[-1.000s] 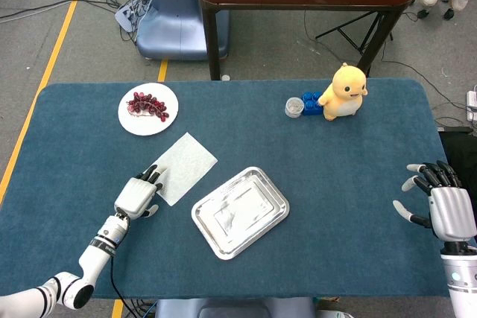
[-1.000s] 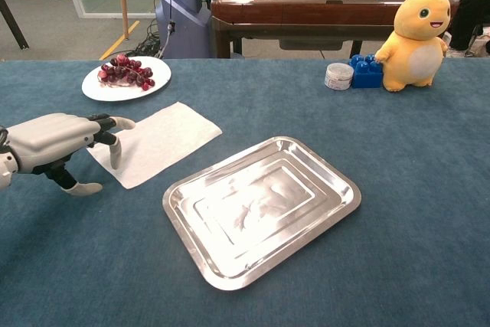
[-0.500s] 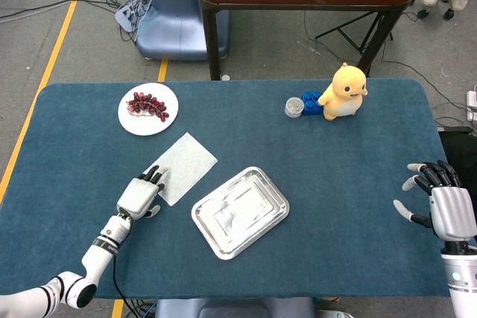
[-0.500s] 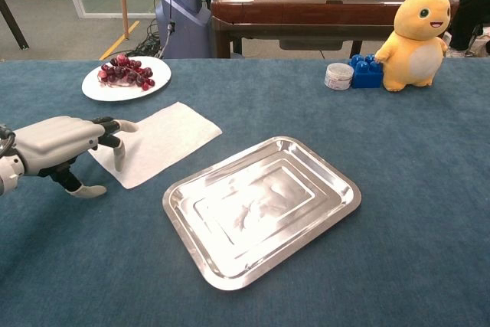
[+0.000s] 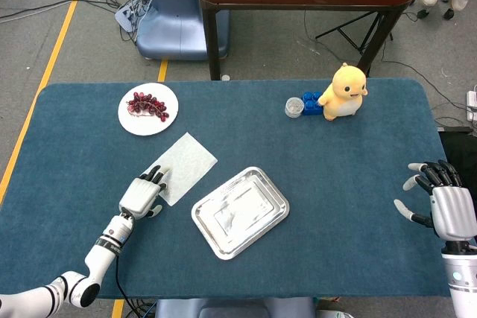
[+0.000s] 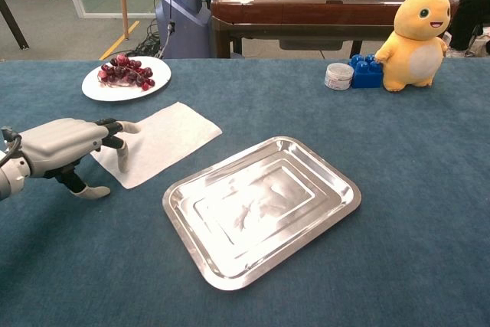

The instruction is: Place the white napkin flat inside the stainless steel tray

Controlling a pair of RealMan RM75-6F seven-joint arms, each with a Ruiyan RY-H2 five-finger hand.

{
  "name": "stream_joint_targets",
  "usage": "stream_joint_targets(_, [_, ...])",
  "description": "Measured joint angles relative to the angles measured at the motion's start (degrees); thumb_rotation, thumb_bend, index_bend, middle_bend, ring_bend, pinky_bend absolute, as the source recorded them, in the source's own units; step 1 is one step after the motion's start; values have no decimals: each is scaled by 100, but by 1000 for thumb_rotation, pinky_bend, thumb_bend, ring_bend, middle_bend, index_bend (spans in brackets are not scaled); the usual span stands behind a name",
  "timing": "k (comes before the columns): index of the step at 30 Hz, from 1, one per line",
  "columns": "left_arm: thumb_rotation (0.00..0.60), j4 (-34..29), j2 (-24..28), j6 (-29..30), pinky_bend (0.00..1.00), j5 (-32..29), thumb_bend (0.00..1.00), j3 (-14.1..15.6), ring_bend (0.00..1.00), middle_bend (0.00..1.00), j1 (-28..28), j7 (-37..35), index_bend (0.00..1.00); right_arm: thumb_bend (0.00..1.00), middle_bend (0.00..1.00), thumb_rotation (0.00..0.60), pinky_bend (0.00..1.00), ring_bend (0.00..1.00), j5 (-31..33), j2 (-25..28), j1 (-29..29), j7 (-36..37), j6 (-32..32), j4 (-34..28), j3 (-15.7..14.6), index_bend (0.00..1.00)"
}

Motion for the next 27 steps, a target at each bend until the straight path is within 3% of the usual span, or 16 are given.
stream_joint_targets(27, [600,396,-351,129,285,-10,253,-91,29,92,-3,-302,485,189,299,600,103,185,10,11,-2,31,13,4,15,520])
